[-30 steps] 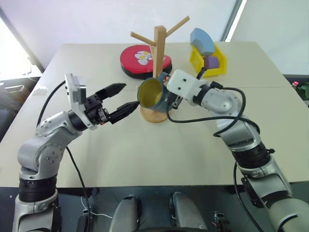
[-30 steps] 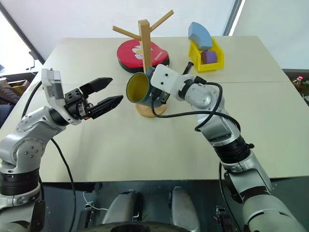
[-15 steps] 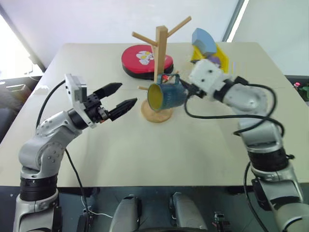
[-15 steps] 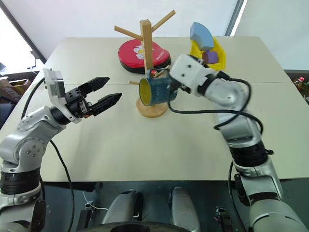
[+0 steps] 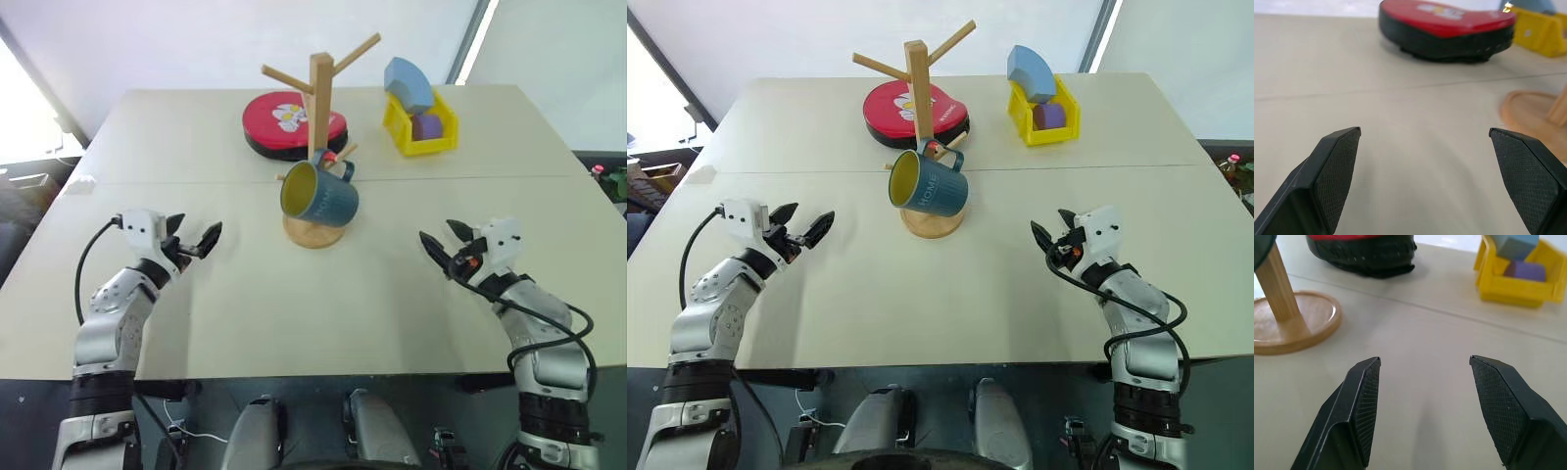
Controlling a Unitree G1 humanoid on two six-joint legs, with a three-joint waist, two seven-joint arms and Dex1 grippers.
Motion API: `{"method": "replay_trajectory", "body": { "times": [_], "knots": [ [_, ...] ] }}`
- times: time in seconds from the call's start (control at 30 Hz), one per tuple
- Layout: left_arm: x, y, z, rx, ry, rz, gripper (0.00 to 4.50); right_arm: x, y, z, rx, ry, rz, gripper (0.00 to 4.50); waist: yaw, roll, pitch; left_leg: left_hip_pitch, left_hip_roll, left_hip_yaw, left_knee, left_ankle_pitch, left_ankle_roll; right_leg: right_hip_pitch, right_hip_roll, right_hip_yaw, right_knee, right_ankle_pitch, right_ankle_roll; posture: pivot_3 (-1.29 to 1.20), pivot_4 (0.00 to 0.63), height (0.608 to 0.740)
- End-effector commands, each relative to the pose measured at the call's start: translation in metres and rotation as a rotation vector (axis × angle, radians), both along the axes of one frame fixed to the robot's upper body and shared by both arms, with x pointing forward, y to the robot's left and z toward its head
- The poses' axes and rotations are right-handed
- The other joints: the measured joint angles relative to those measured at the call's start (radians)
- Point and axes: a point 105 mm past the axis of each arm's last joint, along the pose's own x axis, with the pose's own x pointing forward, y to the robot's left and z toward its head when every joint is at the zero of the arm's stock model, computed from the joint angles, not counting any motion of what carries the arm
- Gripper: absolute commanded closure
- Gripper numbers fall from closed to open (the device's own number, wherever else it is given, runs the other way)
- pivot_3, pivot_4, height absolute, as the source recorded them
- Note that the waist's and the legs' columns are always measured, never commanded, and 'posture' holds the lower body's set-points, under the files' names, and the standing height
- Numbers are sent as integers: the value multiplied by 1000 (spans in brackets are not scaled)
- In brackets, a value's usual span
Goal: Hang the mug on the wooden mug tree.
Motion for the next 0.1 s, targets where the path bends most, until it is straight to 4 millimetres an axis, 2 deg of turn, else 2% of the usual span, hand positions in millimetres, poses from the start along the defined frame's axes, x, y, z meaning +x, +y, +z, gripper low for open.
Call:
{"method": "replay_trajectory", "body": {
  "times": [0.03, 0.1],
  "knots": [
    [-7, 4, 4, 31, -32, 13, 0, 1, -2, 6, 32, -66, -23, 1496, 0, 0, 0, 0, 0, 0, 0, 0, 0, 0, 0, 0, 0, 0, 0, 0, 150, 735],
    [-9, 2, 3, 23, -28, -3, 0, 3, -3, 6, 40, -73, -27, 1496, 1, 0, 0, 0, 0, 0, 0, 0, 0, 0, -1, 0, 0, 0, 0, 0, 150, 735]
  ]
}}
